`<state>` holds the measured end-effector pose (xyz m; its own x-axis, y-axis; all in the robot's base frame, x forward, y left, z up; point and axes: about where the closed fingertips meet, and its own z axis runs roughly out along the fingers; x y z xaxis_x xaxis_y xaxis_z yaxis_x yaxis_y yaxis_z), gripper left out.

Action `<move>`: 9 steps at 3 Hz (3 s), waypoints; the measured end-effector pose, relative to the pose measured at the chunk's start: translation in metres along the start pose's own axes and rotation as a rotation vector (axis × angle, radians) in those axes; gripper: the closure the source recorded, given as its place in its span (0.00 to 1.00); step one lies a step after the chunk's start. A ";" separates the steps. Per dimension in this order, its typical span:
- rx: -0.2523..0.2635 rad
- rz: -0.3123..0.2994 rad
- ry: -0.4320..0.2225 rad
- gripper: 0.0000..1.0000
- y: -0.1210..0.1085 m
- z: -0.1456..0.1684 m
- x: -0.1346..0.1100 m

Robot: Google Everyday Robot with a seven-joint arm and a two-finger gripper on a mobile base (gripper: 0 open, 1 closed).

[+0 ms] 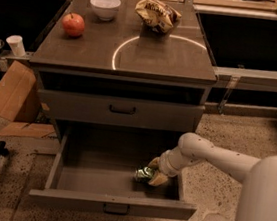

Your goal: Pick green can from middle drawer and place on counter

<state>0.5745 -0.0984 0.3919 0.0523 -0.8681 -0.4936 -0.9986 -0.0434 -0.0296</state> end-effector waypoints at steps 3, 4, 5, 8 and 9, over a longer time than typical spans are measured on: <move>0.067 -0.155 -0.175 1.00 0.017 -0.118 -0.075; 0.098 -0.189 -0.168 1.00 0.014 -0.150 -0.100; 0.168 -0.227 -0.151 1.00 0.002 -0.221 -0.151; 0.264 -0.240 -0.137 1.00 -0.030 -0.309 -0.200; 0.322 -0.203 -0.138 1.00 -0.063 -0.352 -0.215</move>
Offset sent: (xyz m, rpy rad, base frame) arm -0.0300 -0.0011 0.2299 0.2757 -0.2092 0.1605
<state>0.6242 -0.0828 0.8058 0.2705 -0.7822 -0.5612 -0.9168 -0.0314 -0.3982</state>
